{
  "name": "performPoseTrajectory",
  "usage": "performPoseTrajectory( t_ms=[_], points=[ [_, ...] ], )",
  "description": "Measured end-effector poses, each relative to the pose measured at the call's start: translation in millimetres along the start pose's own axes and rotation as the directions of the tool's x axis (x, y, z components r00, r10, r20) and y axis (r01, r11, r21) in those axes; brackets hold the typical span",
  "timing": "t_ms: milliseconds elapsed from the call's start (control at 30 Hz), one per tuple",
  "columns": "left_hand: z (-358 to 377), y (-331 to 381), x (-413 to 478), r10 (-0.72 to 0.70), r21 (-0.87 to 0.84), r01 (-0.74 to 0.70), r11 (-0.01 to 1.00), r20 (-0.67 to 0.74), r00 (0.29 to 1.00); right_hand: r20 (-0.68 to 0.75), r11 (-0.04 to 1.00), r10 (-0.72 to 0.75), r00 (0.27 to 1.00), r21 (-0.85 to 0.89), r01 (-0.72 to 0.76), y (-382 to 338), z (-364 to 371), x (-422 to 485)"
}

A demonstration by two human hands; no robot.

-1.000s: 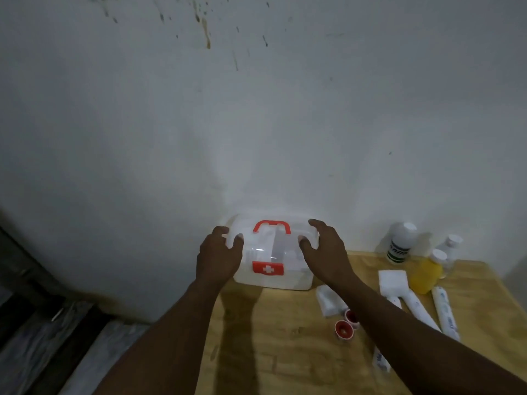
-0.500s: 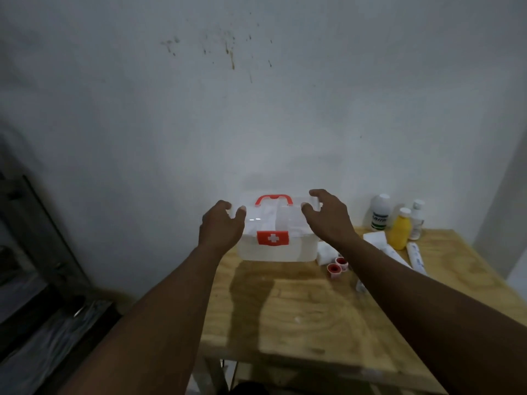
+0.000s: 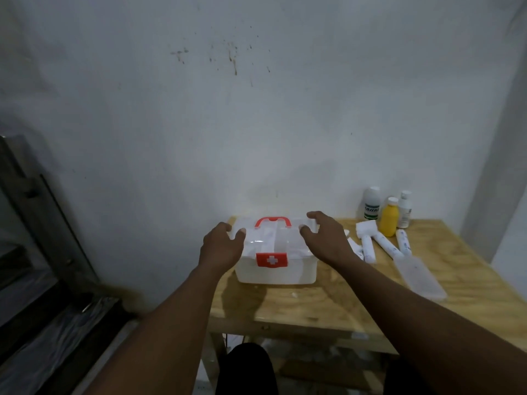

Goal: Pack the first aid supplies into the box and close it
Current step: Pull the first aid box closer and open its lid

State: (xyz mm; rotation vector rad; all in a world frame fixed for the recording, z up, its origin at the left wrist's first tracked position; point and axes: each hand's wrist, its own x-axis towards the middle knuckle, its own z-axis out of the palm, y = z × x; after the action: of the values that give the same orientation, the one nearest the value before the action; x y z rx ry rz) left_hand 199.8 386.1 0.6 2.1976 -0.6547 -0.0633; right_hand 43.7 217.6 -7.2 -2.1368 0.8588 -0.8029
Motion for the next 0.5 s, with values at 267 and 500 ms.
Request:
performPoseTrajectory(
  t_ms=[267,500],
  points=[
    [9,-5,3,-0.001,-0.008,0.001,1.000,-0.008,1.000,0.020,0.999,-0.015,1.000,-0.045,0.016,6,4,0],
    [11,10,18,0.210,0.035,-0.214,0.976,0.094,0.973,-0.117,0.983,-0.085,0.989,-0.171,0.064,-2,12,7]
  ],
)
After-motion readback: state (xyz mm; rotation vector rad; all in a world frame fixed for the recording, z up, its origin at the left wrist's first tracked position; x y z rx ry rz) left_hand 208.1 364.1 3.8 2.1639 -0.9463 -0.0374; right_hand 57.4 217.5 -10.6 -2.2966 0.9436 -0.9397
